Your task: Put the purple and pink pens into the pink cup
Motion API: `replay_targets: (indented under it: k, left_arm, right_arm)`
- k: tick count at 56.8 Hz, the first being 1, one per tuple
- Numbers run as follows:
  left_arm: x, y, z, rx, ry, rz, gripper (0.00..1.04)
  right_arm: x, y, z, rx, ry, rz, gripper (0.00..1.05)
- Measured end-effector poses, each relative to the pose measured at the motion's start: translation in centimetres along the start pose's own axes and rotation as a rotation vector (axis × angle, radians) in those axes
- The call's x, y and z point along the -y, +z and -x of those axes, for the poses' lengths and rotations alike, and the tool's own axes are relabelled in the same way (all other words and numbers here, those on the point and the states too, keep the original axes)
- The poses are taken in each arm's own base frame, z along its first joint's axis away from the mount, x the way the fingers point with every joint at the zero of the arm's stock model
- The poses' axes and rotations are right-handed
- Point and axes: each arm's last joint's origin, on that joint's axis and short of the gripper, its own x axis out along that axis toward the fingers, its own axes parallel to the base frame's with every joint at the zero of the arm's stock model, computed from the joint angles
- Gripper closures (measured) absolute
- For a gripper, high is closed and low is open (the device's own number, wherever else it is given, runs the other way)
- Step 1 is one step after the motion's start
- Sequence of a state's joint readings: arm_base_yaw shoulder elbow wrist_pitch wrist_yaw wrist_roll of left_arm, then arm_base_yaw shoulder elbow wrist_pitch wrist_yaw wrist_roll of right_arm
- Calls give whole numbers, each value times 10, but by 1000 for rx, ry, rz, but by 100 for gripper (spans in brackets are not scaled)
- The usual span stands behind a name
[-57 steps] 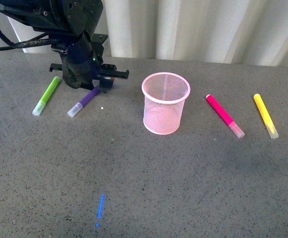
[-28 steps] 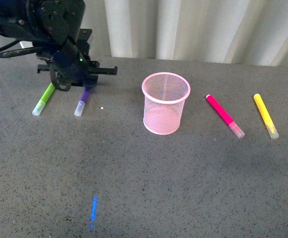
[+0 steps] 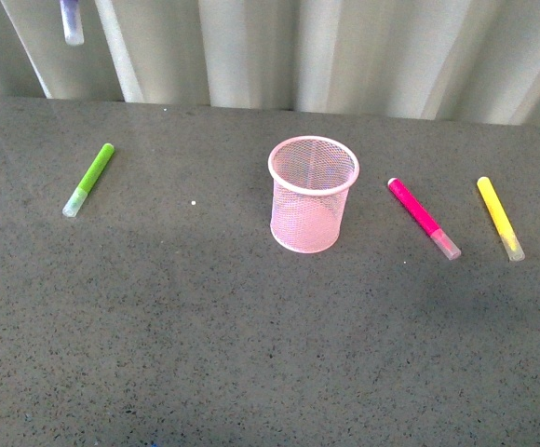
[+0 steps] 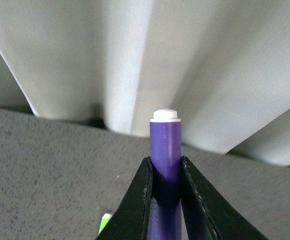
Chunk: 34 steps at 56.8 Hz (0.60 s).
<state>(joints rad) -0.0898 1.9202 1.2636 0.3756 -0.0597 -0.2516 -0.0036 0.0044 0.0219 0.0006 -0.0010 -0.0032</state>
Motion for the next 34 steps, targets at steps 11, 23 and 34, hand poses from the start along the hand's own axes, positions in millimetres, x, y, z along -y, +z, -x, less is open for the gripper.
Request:
replay_targets:
  k: [11,23,34]
  left_arm:
    - [37,-20,33,65,-100,51,92]
    - [88,-57,49,118,-216,66,92]
    - [119,-88,44,117,-275,113,92]
  right_arm:
    - [0,0,0,0,0,0,7]
    - [0,0,0,0,0,0,7]
    - [0,0,0,0,0,0,7]
